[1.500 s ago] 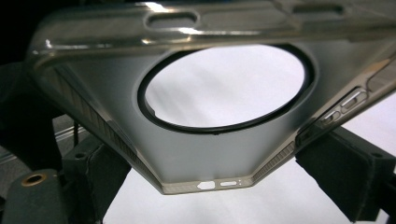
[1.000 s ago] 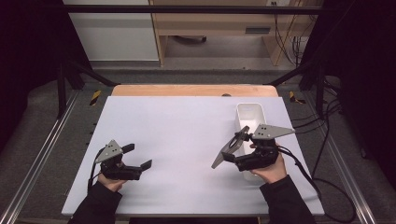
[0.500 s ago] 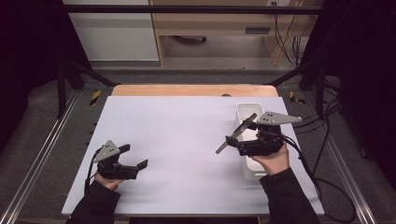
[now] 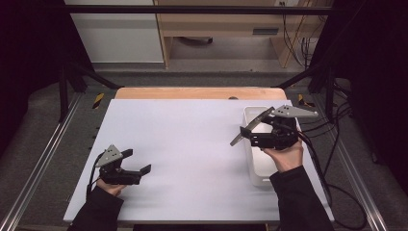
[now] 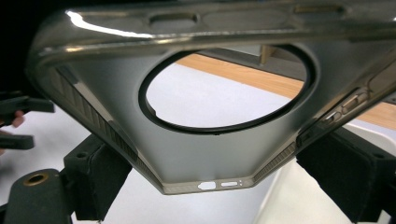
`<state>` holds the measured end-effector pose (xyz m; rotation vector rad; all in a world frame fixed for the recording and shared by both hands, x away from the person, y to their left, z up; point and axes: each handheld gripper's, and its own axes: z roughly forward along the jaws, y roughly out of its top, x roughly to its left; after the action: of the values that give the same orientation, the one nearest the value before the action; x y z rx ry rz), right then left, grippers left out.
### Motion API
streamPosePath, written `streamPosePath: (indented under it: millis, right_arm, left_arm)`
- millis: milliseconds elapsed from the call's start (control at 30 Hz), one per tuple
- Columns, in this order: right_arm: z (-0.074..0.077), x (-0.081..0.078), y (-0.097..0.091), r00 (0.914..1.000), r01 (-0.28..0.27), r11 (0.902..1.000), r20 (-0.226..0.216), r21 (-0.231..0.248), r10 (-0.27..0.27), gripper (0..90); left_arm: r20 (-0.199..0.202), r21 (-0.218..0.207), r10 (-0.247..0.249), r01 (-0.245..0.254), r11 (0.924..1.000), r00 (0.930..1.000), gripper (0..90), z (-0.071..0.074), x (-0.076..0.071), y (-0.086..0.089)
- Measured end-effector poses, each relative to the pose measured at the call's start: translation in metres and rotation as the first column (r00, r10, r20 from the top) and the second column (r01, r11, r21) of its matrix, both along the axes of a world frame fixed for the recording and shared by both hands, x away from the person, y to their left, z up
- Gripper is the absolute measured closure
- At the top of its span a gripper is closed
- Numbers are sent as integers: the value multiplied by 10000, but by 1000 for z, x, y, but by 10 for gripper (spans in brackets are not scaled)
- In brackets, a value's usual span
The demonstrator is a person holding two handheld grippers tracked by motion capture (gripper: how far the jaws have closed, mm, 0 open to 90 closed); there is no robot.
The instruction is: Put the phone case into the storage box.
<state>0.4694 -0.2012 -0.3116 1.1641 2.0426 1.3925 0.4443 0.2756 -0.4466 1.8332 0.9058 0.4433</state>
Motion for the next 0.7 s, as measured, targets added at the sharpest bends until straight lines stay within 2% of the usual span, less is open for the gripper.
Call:
streamPosePath:
  millis: [367,700]
  right_arm:
    - [13,9,-8,9951,983,9951,150,-92,-982,122]
    - [18,20,-14,9808,1951,9800,149,-387,-1946,122]
  left_arm:
    - [-73,55,-29,29,10000,10000,10,-2,1,0]
    - [-76,59,-60,61,10000,10000,10,-3,2,2]
